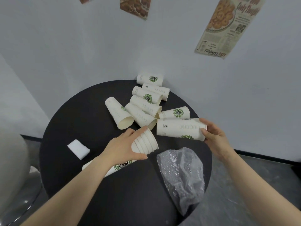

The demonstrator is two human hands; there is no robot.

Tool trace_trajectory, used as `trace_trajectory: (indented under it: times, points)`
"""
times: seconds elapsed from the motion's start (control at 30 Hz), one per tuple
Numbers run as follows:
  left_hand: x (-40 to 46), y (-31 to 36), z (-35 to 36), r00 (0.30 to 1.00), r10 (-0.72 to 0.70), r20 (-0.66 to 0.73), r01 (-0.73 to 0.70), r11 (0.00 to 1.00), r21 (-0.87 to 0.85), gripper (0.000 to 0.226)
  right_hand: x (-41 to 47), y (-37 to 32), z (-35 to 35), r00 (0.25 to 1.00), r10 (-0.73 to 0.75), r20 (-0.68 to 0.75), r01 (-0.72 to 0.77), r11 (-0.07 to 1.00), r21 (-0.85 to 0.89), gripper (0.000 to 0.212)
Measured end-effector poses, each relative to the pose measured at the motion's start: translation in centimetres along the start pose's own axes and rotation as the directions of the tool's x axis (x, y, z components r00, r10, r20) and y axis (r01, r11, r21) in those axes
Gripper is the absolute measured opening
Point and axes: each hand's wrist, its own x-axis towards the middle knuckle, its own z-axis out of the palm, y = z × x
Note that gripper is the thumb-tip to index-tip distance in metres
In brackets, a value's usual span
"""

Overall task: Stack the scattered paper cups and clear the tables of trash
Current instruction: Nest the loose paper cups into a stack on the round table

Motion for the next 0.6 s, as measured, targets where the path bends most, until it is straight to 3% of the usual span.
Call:
trace_trajectory:
  times: [0.6]
  points:
    - [-5.2,-0.4,-0.5,0.992,0.126,0.012,-0.126,0.992,0.026,0.102,-8.8,1.7,13.4,0.974,0.024,0.225,-0.027,1.000,0.011,0.033]
